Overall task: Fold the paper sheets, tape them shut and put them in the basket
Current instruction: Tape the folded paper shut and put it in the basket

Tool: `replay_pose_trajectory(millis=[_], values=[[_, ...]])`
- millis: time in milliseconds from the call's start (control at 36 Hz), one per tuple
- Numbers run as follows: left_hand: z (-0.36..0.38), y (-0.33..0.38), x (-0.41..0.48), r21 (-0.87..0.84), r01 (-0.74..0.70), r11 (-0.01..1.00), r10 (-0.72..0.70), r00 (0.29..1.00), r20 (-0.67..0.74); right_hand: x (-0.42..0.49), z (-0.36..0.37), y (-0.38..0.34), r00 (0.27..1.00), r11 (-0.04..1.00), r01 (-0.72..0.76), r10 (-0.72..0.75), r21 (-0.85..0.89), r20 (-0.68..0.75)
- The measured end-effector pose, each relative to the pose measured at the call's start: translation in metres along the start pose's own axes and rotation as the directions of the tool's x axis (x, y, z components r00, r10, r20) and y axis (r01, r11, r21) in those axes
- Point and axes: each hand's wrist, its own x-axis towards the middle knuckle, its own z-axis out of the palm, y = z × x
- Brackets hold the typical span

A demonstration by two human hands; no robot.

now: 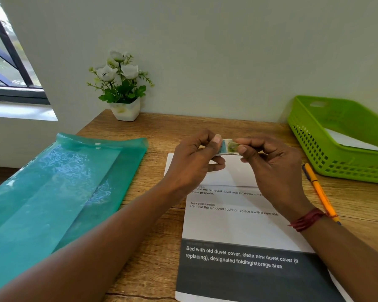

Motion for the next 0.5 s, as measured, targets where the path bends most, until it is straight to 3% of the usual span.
replay_pose_trajectory(millis=[278,500], values=[[-0.009,-0.005,0.008,-0.032,-0.031,0.999,0.028,0.996,-0.079,0.009,-0.009,0.002,0.981,0.982,-0.148,0.161,0.116,-0.110],[-0.022,-0.015,0.019,0.134,-0.040,0.990,0.070,0.971,-0.227,0.010,-0.009,0.003,0.966,0.952,-0.242,0.254,0.189,-0.045]])
